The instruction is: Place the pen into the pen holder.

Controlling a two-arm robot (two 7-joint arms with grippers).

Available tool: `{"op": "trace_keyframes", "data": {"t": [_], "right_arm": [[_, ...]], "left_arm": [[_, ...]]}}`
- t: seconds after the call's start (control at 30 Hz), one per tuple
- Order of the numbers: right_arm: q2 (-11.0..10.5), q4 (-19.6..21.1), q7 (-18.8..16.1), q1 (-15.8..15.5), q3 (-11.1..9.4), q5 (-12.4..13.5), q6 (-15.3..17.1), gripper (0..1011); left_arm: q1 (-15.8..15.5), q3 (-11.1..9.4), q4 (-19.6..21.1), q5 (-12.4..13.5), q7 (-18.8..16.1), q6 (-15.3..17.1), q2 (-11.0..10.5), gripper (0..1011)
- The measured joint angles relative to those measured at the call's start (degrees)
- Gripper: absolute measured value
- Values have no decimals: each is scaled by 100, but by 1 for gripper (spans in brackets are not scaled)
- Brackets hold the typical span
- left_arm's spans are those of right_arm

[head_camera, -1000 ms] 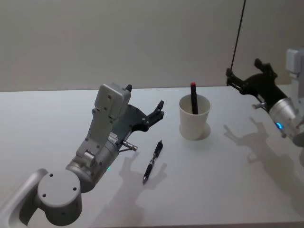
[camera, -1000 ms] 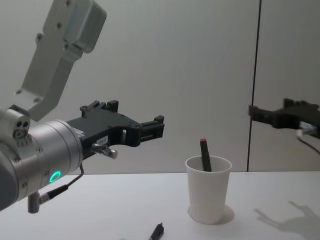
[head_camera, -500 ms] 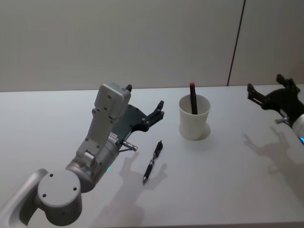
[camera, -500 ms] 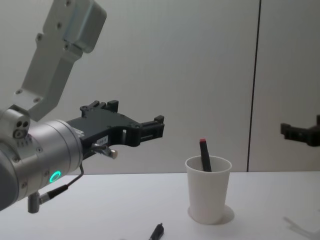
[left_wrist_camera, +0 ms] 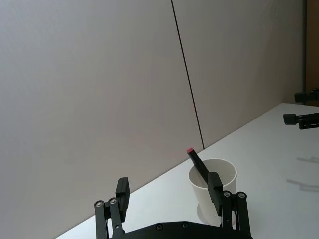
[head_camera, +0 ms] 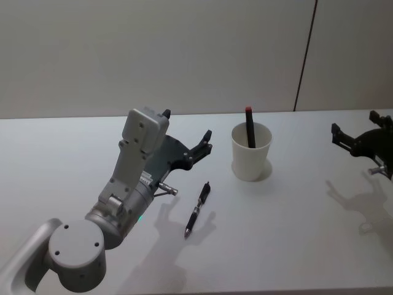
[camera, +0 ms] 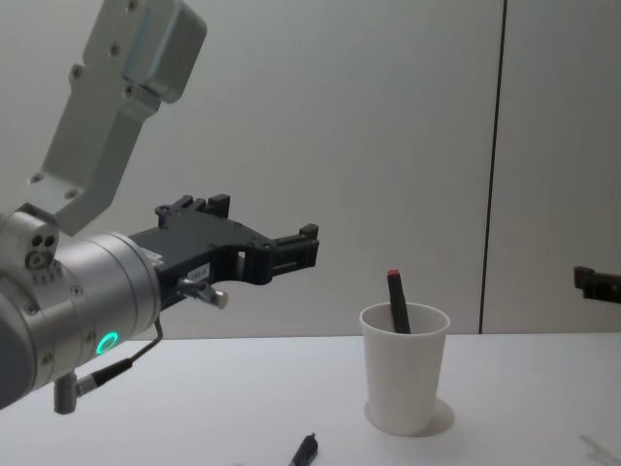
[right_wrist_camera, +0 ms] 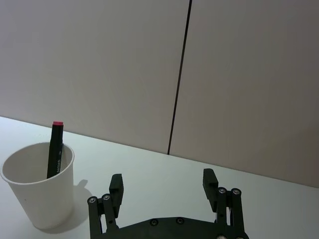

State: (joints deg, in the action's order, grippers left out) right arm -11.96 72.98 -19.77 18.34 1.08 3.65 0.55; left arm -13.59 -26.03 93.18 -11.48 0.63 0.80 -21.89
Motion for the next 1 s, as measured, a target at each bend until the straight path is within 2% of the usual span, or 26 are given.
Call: {"op": "trace_keyframes", "data": {"t": [0.3,0.57,1.0], "right_arm": [[-39,96,0,-95,-29,-18,78,1002],[-56,139,1,-136,-43,-26,110,1001],[-67,170,1,-167,-52,-33,134,1002]], "left_arm": [[-7,12,23,11,14,176,8,1003],[1,31,94,-25,-59,569,26,1003],[100,72,164,-391,-360,1290,74,1003]]}}
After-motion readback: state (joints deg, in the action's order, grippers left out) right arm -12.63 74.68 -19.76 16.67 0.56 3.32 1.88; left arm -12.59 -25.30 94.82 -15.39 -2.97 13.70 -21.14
